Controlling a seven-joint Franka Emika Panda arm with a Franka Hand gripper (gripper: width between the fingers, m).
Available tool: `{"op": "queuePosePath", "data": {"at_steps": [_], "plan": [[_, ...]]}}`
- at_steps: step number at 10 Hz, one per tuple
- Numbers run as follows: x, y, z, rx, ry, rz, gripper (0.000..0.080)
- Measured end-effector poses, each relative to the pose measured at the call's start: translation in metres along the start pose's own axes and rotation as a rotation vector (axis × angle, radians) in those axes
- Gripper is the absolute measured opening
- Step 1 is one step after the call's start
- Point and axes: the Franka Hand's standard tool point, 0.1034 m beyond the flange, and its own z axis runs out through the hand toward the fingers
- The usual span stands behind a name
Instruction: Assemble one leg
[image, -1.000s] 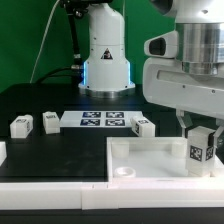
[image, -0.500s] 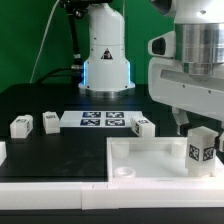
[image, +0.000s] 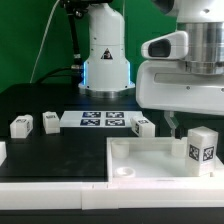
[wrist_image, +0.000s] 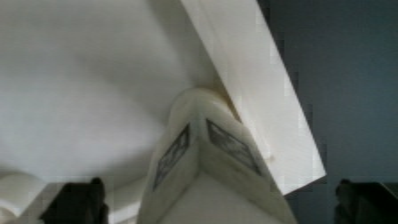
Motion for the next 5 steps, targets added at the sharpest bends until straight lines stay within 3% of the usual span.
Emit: {"op": "queuePosePath", "data": {"at_steps": [5], "plan": [[0.0012,0.0020,-0.0001,-0.004,0.001,-0.576,0.0649]]}}
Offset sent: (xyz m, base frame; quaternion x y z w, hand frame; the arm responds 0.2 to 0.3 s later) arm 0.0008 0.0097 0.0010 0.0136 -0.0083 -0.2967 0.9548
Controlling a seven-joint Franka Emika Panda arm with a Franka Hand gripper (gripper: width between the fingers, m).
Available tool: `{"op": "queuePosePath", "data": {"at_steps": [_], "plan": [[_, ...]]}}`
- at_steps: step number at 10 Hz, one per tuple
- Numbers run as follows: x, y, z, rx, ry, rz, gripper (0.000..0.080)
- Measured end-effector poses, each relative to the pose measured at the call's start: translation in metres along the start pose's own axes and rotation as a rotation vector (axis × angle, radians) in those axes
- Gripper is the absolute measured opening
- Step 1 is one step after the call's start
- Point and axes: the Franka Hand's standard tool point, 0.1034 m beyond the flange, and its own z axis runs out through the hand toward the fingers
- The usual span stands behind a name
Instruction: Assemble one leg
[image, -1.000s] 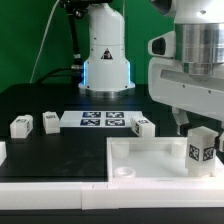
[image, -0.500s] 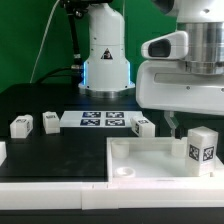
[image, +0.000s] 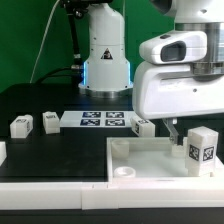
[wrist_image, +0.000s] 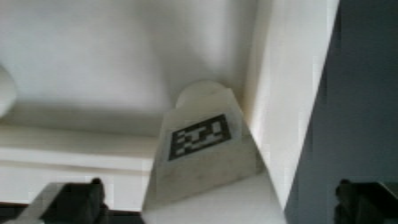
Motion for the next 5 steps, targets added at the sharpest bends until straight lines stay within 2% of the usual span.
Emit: {"op": "queuePosePath", "data": {"at_steps": [1,4,5], "plan": [[0.0000,0.0009,-0.0001,-0.006,0.000,-0.099,0.0649],[-0.0003,0.0020,0.0002,-0.006,-0.001,-0.112,0.0649],[-0.0003,0.0021,0.0002,-0.006,-0.001,-0.112,0.0522]]}}
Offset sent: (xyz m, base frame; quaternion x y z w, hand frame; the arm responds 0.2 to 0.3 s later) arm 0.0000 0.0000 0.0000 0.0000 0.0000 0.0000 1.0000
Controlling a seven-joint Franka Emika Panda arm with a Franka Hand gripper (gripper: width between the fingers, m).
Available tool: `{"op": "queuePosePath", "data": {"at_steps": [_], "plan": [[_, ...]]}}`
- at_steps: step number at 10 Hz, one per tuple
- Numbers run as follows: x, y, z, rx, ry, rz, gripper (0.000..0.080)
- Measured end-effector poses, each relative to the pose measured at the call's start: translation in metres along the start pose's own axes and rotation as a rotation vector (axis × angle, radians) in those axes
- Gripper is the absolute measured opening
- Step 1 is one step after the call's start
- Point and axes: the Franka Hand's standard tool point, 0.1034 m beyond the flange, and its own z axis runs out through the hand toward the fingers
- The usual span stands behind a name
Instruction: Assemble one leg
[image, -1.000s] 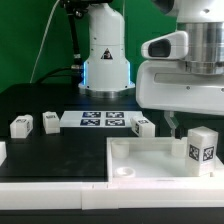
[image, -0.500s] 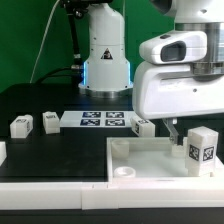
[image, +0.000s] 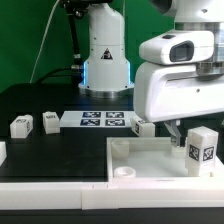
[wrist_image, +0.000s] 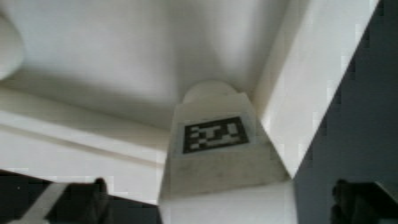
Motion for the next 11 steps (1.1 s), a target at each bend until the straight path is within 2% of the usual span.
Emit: {"op": "queuePosePath", "data": {"at_steps": [1,2,3,4,7,9,11], "plan": [[0.0000,0.0001,0.0000,0.000,0.000,0.000,0.0522],[0.0000,0.0001,0.0000,0.000,0.000,0.001,0.0346],[0.0000,-0.0001,0.0001,0.001,0.000,0.040,0.0346],[-0.0002,0.0001,0.0002,0.001,0.000,0.042,0.0291],[0.0000,-0.0010,0.0010,0.002,0.006,0.402,0.0291],[-0.0003,0.0002,0.0019,0.012,0.008,0.760,0.0291],[0.0011,-0.0005,0.0025,0.007,0.030,0.999,0.0292]]}}
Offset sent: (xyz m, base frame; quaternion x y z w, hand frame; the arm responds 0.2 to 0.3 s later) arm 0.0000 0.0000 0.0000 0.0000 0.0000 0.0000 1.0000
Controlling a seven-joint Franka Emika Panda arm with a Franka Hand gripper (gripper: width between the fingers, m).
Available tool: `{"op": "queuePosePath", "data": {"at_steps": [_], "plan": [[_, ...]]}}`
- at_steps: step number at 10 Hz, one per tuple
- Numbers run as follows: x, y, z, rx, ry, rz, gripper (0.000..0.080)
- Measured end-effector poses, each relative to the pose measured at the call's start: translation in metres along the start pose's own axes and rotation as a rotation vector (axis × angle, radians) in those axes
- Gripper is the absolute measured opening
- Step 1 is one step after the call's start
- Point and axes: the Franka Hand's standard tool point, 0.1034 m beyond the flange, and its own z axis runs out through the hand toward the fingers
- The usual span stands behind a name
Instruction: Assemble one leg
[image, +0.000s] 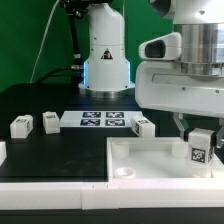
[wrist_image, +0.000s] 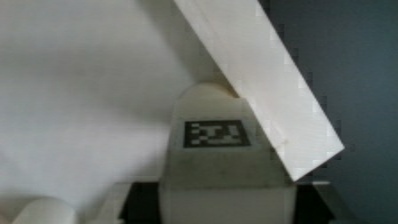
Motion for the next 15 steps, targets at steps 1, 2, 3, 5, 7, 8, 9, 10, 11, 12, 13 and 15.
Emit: {"op": "queuePosePath", "data": {"at_steps": [1,2,3,5,7,8,9,10,11,12,13,15], "plan": [[-0.0017,-0.0008,0.0000,-0.008,0.008,0.161,0.0292],[-0.0023,-0.0010,-0.0001,-0.011,0.014,0.277,0.0292],[-0.0019,-0.0006,-0.0001,-0.006,0.008,0.370,0.0292],[0.0005,0.0014,-0.0005,0.013,-0.023,0.556,0.0292],[0.0000,0.0011,-0.0003,0.014,-0.024,0.496,0.0380],[-0.0002,0.0009,-0.0002,0.014,-0.024,0.497,0.0576],[0.0003,0.0006,-0.0005,0.015,-0.020,0.437,0.0576],[0.0002,0.0002,-0.0007,0.013,-0.014,0.234,0.0633],[-0.0004,-0.0014,-0.0013,0.016,-0.013,0.108,0.0633],[-0.0010,-0.0038,-0.0022,0.019,-0.012,-0.016,0.0647],[0.0001,-0.0038,-0.0027,0.021,-0.010,-0.162,0.0648],[0.0007,-0.0035,-0.0024,0.021,-0.007,-0.384,0.0648]]}}
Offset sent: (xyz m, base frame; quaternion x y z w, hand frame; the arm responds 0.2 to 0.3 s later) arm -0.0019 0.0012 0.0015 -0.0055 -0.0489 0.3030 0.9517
